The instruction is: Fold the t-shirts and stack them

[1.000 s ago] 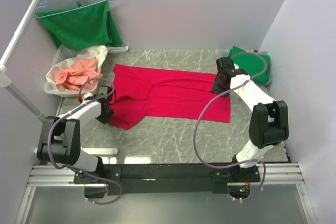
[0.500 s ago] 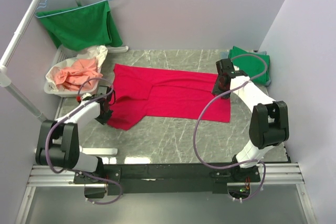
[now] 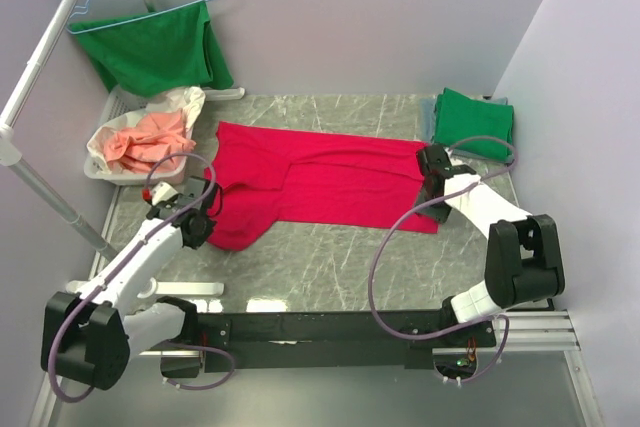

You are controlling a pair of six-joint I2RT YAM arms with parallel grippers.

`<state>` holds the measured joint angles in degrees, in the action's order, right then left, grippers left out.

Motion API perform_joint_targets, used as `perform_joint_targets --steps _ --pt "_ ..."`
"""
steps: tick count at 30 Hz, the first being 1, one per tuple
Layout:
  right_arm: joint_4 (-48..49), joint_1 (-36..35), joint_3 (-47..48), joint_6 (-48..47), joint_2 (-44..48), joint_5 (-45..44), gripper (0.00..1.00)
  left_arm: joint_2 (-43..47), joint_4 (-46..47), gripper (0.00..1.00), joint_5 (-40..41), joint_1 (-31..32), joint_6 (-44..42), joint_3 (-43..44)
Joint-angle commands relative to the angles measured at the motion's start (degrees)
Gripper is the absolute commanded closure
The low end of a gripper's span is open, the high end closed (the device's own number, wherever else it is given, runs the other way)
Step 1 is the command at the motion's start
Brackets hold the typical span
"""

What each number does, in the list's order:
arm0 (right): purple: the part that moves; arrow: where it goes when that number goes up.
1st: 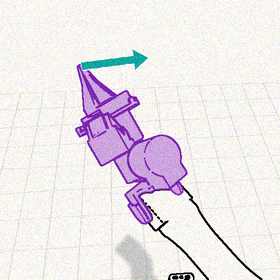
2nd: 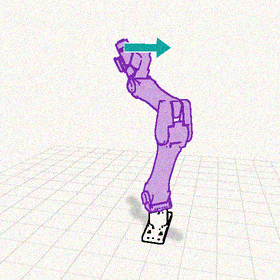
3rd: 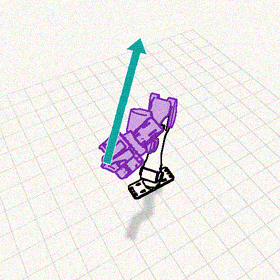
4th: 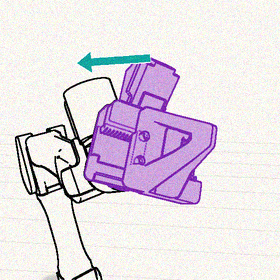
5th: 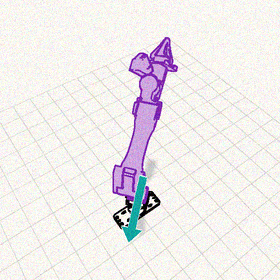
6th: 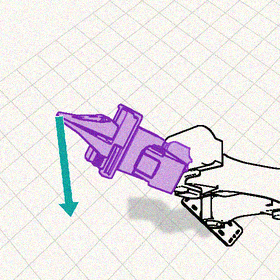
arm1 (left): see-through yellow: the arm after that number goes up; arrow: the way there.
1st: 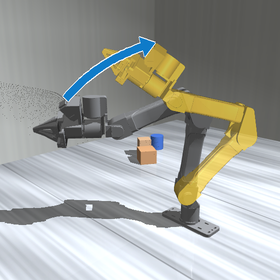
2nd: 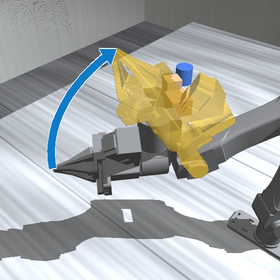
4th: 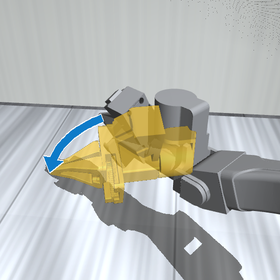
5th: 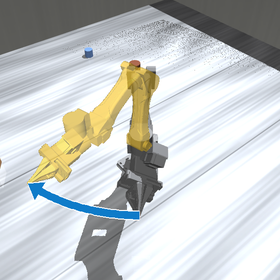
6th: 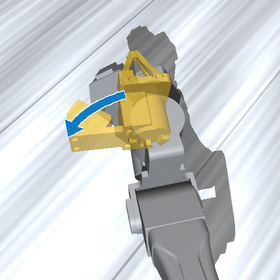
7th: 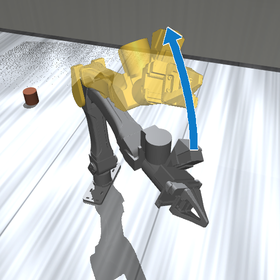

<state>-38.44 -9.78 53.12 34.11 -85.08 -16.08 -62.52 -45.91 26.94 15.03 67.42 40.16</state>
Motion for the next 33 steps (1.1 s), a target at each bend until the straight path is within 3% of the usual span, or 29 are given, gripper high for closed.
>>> perform_joint_targets --steps 1,9,24,27,31,33 --pt "3.01 2.57 -3.55 1.40 3.16 -4.05 0.50 3.19 -5.24 0.99 2.06 5.62 4.38 1.14" --pt "5.56 6.53 -5.57 1.22 1.59 -1.77 0.49 6.18 -9.90 0.99 3.38 11.60 6.41 4.22" --pt "10.48 6.70 -10.41 2.10 -0.52 4.21 0.55 7.33 -13.94 0.99 4.97 13.10 7.03 8.09" --pt "10.40 6.70 -9.88 2.45 -1.14 4.03 0.64 7.68 -14.12 0.99 5.14 13.19 6.85 8.62" --pt "8.82 6.62 -8.56 3.07 -2.29 2.89 1.00 7.59 -14.73 0.99 5.32 13.27 6.85 9.41" --pt "8.12 6.62 -8.65 3.33 -1.59 2.46 1.00 7.50 -15.08 0.99 5.58 13.27 6.85 9.76"
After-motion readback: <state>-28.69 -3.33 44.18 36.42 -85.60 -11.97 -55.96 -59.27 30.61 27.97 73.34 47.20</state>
